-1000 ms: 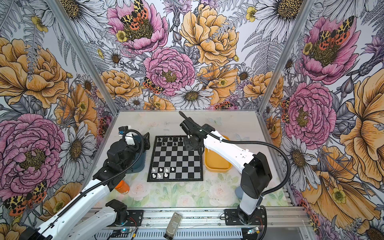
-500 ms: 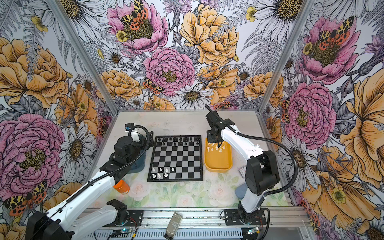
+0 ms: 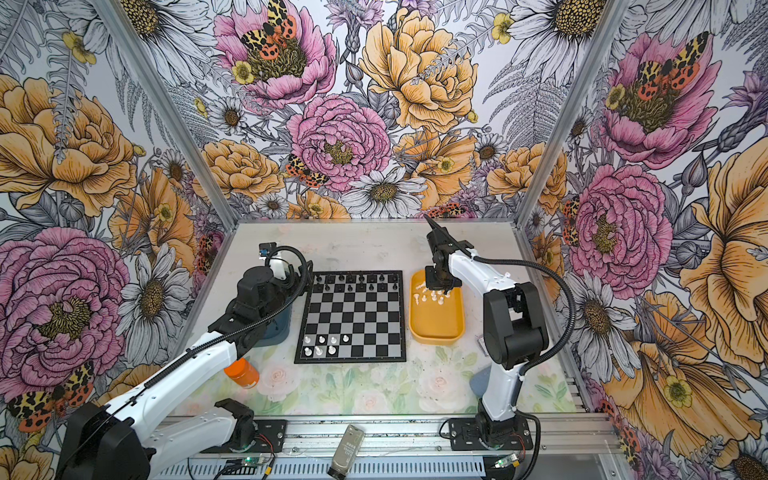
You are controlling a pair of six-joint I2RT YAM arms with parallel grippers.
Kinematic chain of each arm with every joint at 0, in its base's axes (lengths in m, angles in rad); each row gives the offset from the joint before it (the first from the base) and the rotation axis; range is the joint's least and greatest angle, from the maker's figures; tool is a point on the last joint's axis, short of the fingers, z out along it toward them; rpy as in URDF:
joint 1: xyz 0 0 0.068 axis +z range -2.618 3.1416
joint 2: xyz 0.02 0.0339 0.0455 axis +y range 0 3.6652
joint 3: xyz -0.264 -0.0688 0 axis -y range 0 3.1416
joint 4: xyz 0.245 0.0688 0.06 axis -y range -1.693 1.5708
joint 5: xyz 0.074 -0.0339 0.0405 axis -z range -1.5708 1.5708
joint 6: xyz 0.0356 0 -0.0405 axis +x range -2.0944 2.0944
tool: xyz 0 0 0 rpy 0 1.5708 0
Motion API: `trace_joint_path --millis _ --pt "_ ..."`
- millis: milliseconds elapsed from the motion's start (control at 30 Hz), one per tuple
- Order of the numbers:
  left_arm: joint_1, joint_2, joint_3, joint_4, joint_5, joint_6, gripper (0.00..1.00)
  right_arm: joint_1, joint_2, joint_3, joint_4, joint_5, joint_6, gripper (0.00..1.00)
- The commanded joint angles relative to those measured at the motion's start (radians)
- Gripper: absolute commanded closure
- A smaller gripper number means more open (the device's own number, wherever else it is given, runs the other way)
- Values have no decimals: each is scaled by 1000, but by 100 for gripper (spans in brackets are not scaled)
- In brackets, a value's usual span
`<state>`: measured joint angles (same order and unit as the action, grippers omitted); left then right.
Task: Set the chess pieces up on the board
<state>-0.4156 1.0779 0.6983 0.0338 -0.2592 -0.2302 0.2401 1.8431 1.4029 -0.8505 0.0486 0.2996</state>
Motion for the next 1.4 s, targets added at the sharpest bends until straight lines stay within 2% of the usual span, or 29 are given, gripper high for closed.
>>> trace_joint_path --millis 0,1367 --pt "0 7 36 23 25 -10 9 -18 34 11 39 -30 -16 83" --pt "-8 20 40 23 25 -15 9 -46 130 51 67 -44 -20 82"
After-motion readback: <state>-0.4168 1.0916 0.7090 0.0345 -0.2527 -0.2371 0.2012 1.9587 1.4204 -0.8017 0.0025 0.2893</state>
